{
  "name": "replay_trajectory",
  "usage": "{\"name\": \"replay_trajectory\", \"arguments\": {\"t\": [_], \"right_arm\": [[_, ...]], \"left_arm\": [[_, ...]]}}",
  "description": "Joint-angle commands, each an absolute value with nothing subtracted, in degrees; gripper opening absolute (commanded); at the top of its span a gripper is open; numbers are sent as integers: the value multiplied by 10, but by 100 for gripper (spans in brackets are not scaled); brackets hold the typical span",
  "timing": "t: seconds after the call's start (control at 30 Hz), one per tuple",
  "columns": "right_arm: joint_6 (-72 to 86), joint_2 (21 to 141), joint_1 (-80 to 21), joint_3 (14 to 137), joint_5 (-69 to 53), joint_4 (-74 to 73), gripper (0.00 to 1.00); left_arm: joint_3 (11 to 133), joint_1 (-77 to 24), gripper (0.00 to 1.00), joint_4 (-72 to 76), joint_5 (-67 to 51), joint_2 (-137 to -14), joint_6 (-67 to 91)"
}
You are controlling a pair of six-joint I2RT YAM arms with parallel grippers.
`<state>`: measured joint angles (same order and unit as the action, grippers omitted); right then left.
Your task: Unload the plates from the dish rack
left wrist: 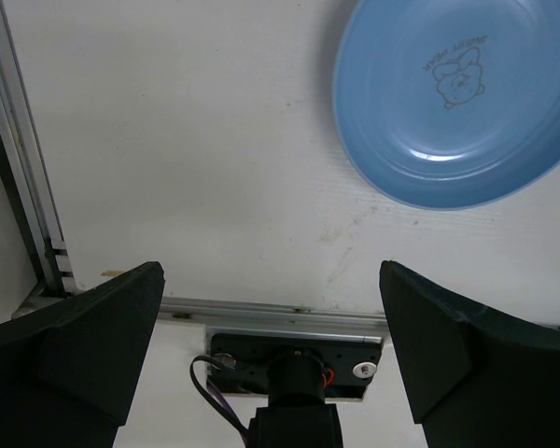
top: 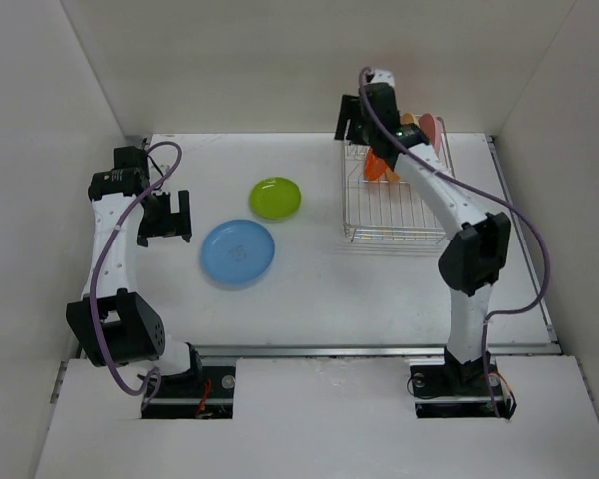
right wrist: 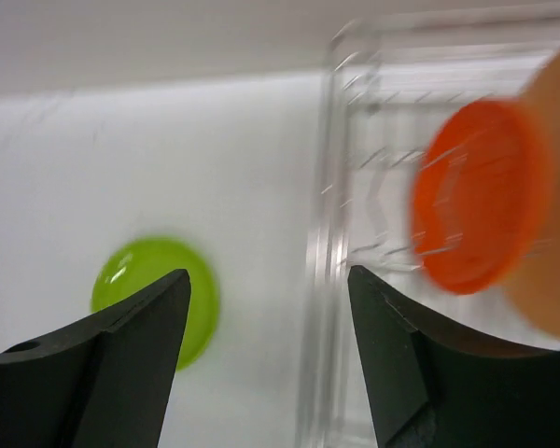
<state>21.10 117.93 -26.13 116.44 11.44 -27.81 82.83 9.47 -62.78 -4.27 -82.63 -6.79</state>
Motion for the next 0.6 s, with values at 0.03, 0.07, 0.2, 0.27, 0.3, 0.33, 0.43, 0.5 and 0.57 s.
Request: {"name": "replay_trajectory", "arguments": {"t": [0.03,0.07,0.2,0.27,0.3,0.33,0.43,0.5,0.57], "right_arm": [[162,1195,-197,1212,300,-366,74],[156,1206,-178,1219,306,-373,74],[156,1244,-151,1232,283,-374,74],[156,1259,-151,1232,276,-362,74],[156,1266,-151,1237,271,-355,74],[156,1277,-146,1244,261,-355,74],[156,1293,-146,1244,256,-342,71],[156,1298,-146,1244,256,-342,69],[156,1312,-146,1249,256,-342,68]], "left_arm": [[831,97,100,-640,-55,-813,-77],[831,97,100,-640,-55,-813,-77],[831,97,100,-640,-55,-813,-77],[831,97,100,-640,-55,-813,-77],[831,97,100,-640,-55,-813,-77],[831,97,100,-640,-55,-813,-77],[831,97,100,-640,-55,-813,-77],[831,97,100,-640,-55,-813,-77],[831,97,100,-640,-55,-813,-77]]}}
